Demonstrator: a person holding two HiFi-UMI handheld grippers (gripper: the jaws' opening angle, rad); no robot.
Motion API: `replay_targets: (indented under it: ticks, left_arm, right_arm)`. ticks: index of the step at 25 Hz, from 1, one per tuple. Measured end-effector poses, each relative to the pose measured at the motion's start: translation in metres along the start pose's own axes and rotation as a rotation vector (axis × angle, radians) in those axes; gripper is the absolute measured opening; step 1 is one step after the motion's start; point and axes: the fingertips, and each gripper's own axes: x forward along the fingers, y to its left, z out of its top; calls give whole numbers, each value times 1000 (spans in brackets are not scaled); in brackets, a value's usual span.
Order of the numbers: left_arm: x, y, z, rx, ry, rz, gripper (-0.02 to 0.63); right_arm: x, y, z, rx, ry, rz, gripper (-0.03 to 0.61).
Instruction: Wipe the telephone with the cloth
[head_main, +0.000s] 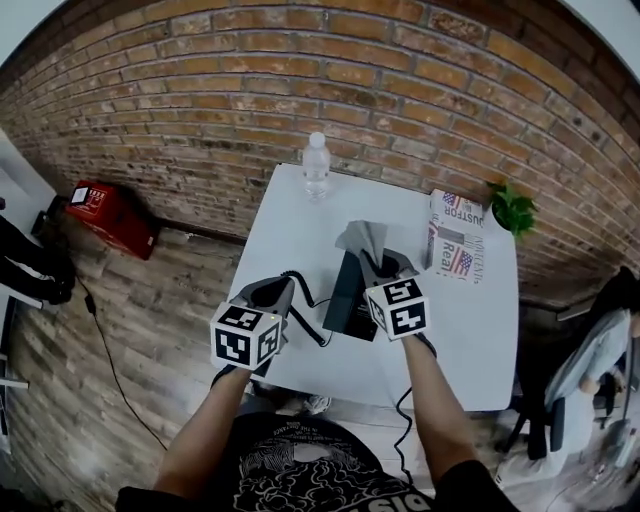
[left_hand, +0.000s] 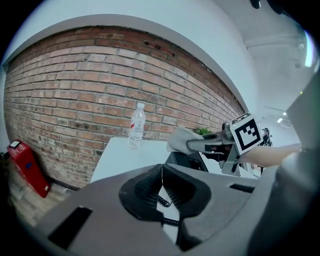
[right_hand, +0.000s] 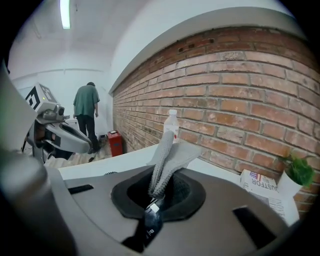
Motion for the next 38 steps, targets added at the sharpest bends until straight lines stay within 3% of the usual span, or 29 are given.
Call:
replay_targets:
  ticks: [9, 38]
  left_arm:
    - [-13, -1, -10, -12, -10, -10, 8]
    - [-18, -3, -22, 55, 49, -267, 8]
  right_arm:
    - [15, 17, -23, 6, 68, 14, 12]
    - [-22, 89, -93, 204, 194, -153, 12]
